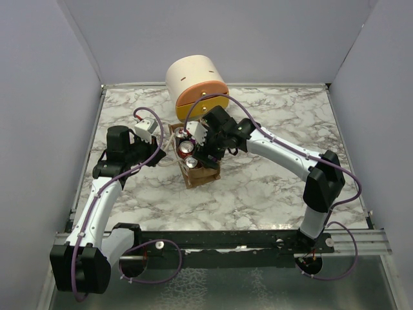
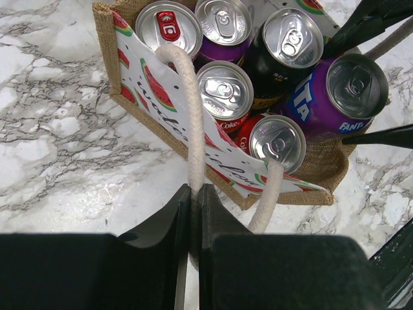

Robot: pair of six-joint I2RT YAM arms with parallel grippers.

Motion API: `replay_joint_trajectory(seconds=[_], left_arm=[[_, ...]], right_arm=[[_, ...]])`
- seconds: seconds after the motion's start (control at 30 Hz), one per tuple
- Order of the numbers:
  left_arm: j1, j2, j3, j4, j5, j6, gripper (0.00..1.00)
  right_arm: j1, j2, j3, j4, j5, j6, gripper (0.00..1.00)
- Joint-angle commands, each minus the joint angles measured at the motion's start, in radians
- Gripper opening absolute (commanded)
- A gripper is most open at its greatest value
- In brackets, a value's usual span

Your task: Place the beverage into the canvas bag

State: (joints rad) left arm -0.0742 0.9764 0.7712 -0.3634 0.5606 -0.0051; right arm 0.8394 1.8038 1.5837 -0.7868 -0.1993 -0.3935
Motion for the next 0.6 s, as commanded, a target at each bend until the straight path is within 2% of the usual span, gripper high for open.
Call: replay_joint_trajectory(seconds=[0.0, 0.2, 0.43, 0.57], left_arm=[[-0.004, -0.008, -0.01, 0.027, 0.027, -0.001, 0.0], [-0.004, -0.008, -0.011, 0.027, 0.028, -0.001, 0.0], [-0.004, -0.009, -0.012, 0.028, 0.027, 0.0, 0.0], [-0.004, -0.007, -0.01, 0.029, 0.028, -0.002, 0.0]], right_arm=[[-0.002, 0.011, 0.003, -0.032, 0.035, -0.007, 0.78], [-0.002, 0.0, 0.017, -0.036, 0.04, -0.004, 0.81], [-0.002, -0.022, 0.065, -0.054, -0.002, 0.001, 0.88], [-0.002, -0.032, 0.08, -0.047, -0.013, 0.009, 0.88]])
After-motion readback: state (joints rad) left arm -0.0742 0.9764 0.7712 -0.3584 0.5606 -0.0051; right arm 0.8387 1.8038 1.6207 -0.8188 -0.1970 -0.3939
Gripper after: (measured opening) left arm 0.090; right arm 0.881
